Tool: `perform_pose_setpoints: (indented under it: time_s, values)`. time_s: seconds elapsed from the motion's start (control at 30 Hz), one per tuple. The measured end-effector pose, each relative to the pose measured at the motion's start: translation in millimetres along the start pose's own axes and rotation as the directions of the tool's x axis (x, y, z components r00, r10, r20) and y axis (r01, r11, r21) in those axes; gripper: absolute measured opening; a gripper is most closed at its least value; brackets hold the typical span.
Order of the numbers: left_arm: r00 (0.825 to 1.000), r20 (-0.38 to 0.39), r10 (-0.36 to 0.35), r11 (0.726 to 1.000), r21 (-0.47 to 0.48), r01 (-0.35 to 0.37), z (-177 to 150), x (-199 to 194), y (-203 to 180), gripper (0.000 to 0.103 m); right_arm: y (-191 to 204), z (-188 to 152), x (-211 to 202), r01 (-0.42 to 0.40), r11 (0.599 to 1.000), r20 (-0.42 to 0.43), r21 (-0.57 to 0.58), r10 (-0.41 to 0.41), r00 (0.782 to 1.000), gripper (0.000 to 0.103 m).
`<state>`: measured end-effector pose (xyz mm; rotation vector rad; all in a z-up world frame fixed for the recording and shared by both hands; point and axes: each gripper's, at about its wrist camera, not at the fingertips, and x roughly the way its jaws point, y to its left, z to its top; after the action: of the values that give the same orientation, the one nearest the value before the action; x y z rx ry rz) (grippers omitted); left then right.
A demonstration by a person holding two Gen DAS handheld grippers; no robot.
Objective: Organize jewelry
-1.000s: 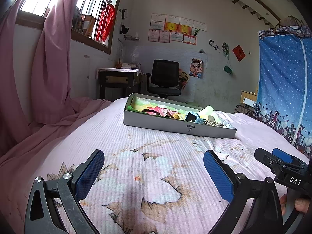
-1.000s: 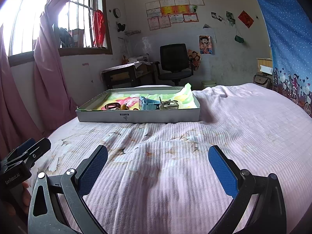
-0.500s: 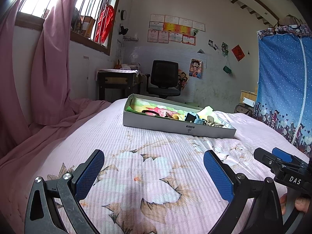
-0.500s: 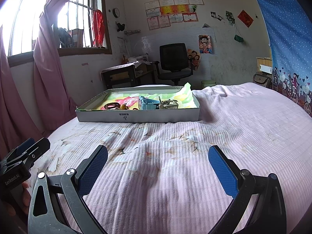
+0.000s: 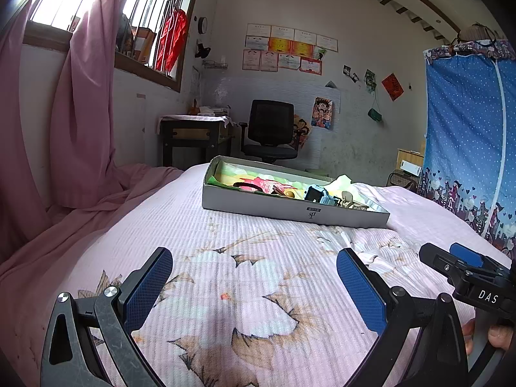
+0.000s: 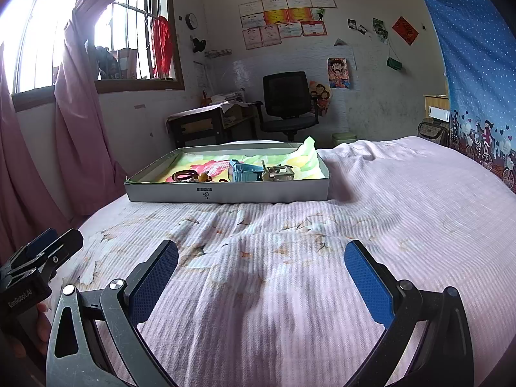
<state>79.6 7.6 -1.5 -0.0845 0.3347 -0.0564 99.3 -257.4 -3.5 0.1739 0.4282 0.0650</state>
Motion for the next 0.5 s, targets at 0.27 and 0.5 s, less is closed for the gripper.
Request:
perform_pose_setpoints:
  time_s: [0.27, 0.5]
  values:
    - [1.000, 0.000, 0.000, 1.000, 0.001, 0.000, -0.1, 0.1, -0.2, 0.102, -0.1, 0.1, -0.4, 0.000, 1.000, 0.000, 0.000, 0.000, 1.000, 0.101]
    - [1.000, 0.000, 0.000, 1.000, 0.001, 0.000, -0.5, -0.1, -0.9, 0.102, -0.3, 0.1, -0.1, 0.000, 1.000, 0.000, 0.000, 0.000, 1.000, 0.102]
